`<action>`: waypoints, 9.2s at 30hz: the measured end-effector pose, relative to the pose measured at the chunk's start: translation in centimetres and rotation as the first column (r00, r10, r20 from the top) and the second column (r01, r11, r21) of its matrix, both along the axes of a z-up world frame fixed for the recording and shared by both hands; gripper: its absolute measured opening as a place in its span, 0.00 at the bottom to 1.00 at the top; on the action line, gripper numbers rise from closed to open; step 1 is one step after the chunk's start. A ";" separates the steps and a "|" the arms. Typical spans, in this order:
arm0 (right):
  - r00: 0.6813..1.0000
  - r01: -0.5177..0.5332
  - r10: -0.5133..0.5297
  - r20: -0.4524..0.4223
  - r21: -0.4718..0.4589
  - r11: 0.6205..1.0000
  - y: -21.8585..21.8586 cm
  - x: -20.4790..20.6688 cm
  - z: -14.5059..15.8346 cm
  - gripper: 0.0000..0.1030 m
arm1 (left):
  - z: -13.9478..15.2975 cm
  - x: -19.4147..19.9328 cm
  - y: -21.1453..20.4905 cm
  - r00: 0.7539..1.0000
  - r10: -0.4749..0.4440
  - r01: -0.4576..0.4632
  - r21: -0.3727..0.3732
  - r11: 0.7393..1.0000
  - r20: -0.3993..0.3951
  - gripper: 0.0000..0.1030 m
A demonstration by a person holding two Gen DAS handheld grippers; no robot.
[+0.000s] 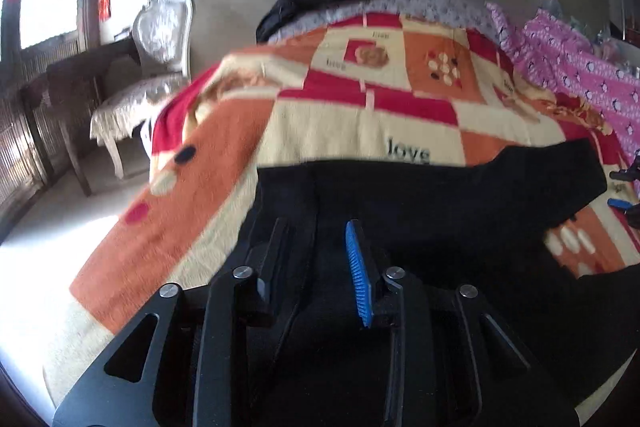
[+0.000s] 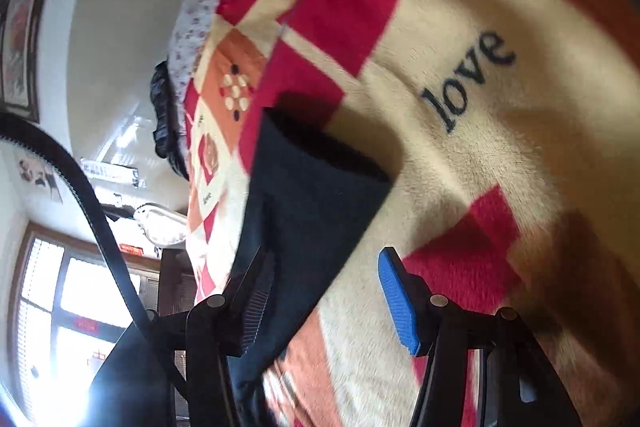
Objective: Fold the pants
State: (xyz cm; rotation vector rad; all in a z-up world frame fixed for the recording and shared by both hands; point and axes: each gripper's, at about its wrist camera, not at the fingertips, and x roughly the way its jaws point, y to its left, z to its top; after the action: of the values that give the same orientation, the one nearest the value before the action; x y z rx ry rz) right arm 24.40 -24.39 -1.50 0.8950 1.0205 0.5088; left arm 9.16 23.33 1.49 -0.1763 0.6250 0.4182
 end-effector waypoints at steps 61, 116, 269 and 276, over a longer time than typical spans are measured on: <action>0.989 0.151 -0.148 0.028 -0.155 0.976 -6.8 -8.1 0.9 0.04 | -0.4 0.5 2.5 0.997 -0.071 0.067 -0.190 0.979 -0.011 0.29; 0.948 0.160 -0.102 0.301 -0.176 0.971 -10.9 -7.3 6.7 0.48 | 5.5 9.1 3.7 0.855 -0.496 0.515 0.135 0.846 -0.153 0.11; 0.855 0.139 0.130 0.503 -0.463 0.876 -3.8 -32.5 0.8 0.78 | -2.3 -5.1 -18.0 0.951 -0.302 0.305 -0.041 0.952 0.064 0.42; 0.829 0.205 0.207 0.520 -0.626 0.752 -0.3 -33.3 0.2 0.89 | -2.9 -4.6 -18.6 0.956 -0.290 0.290 -0.002 0.957 0.044 0.43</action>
State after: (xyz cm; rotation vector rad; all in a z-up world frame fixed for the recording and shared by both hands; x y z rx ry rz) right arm -8.89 -24.66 -1.32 0.0649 0.5660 0.3318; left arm 4.60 4.70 -1.44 -0.0989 0.5990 0.1272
